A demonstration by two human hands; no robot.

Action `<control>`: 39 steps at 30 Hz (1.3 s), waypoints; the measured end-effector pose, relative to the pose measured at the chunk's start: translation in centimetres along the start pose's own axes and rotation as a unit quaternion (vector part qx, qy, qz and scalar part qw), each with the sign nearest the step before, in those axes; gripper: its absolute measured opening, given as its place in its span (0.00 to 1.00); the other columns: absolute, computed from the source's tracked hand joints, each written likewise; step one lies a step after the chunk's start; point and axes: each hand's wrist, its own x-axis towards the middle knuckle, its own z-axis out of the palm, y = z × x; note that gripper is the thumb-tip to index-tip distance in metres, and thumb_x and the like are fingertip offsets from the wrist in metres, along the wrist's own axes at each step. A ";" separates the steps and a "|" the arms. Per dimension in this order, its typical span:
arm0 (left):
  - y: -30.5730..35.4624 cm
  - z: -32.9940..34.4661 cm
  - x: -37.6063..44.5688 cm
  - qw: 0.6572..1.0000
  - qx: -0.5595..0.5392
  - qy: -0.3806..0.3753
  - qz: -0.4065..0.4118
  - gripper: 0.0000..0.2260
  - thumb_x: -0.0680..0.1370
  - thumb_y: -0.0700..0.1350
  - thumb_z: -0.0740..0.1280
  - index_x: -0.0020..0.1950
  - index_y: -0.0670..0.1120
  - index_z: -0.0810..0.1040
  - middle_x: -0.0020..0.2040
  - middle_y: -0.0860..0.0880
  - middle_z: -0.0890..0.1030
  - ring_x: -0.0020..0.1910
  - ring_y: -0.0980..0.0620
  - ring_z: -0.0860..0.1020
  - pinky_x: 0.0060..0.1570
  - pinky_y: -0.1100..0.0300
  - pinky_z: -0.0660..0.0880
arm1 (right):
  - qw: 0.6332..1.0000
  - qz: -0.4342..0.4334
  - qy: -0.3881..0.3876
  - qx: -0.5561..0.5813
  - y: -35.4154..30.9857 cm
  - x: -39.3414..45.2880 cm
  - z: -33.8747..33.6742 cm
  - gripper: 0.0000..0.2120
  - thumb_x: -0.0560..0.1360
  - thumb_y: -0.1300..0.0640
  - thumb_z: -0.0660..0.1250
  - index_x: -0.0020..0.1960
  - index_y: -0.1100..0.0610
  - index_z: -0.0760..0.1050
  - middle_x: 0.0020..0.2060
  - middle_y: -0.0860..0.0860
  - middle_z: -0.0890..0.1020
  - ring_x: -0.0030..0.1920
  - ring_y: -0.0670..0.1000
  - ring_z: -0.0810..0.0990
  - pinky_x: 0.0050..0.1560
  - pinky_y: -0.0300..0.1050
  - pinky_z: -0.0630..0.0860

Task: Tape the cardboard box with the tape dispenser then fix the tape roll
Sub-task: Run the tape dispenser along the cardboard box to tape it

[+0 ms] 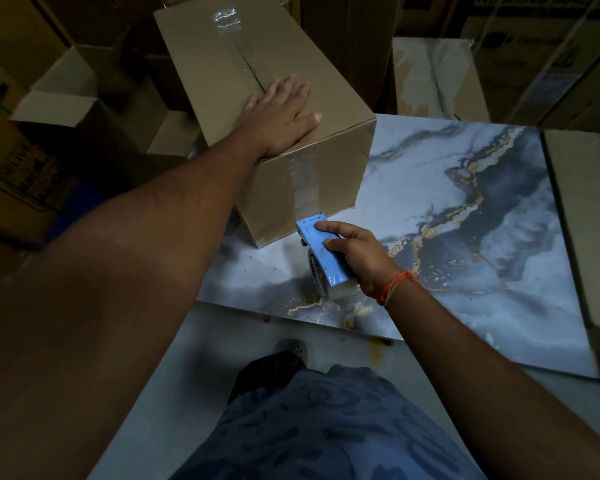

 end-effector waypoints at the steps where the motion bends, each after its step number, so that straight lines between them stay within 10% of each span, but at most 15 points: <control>1: 0.0 0.0 0.0 1.000 -0.001 0.001 0.000 0.34 0.81 0.68 0.47 0.83 0.55 0.47 0.85 0.50 0.45 0.83 0.47 0.45 0.79 0.40 0.45 | 1.000 0.001 0.000 0.001 -0.1 -0.1 0.0 0.17 0.76 0.67 0.65 0.60 0.54 0.83 0.60 0.56 0.81 0.47 0.53 0.81 0.44 0.41 0.78; 18: 0.1 -0.1 -0.2 1.000 -0.006 0.001 -0.001 0.34 0.81 0.67 0.48 0.84 0.55 0.48 0.85 0.50 0.45 0.83 0.48 0.45 0.79 0.40 0.45 | 0.997 0.047 0.006 0.055 -2.2 -0.3 1.0 0.18 0.77 0.71 0.63 0.64 0.61 0.80 0.44 0.55 0.81 0.36 0.51 0.78 0.27 0.35 0.77; 23: 0.4 -0.2 -0.1 1.000 -0.005 0.001 0.001 0.33 0.81 0.67 0.48 0.84 0.54 0.48 0.85 0.50 0.45 0.83 0.47 0.45 0.79 0.40 0.45 | 0.986 0.116 0.034 0.112 -0.2 0.5 0.4 0.13 0.77 0.68 0.64 0.60 0.67 0.78 0.51 0.64 0.80 0.37 0.54 0.80 0.31 0.40 0.80; 30: 0.1 0.3 0.1 1.000 -0.001 0.000 0.002 0.34 0.81 0.68 0.47 0.83 0.55 0.47 0.85 0.50 0.45 0.83 0.47 0.46 0.79 0.39 0.46 | 0.994 -0.023 0.095 -0.050 5.7 -2.6 -2.7 0.16 0.78 0.63 0.67 0.65 0.58 0.79 0.60 0.58 0.82 0.50 0.54 0.83 0.50 0.47 0.82; 33: 0.1 0.1 0.3 1.000 0.000 0.006 0.005 0.34 0.81 0.68 0.47 0.83 0.55 0.47 0.85 0.50 0.46 0.83 0.47 0.46 0.79 0.39 0.46 | 0.946 -0.133 0.156 -0.252 6.2 -3.3 -4.4 0.18 0.78 0.57 0.66 0.67 0.50 0.78 0.63 0.49 0.82 0.61 0.51 0.81 0.61 0.46 0.78; 39: 0.0 0.2 0.4 1.000 0.001 0.001 0.010 0.34 0.80 0.69 0.46 0.83 0.55 0.47 0.85 0.50 0.45 0.83 0.47 0.45 0.79 0.39 0.45 | 0.829 -0.181 0.266 -0.457 6.8 -2.7 -7.4 0.21 0.78 0.57 0.66 0.71 0.51 0.74 0.49 0.60 0.86 0.48 0.63 0.84 0.44 0.49 0.78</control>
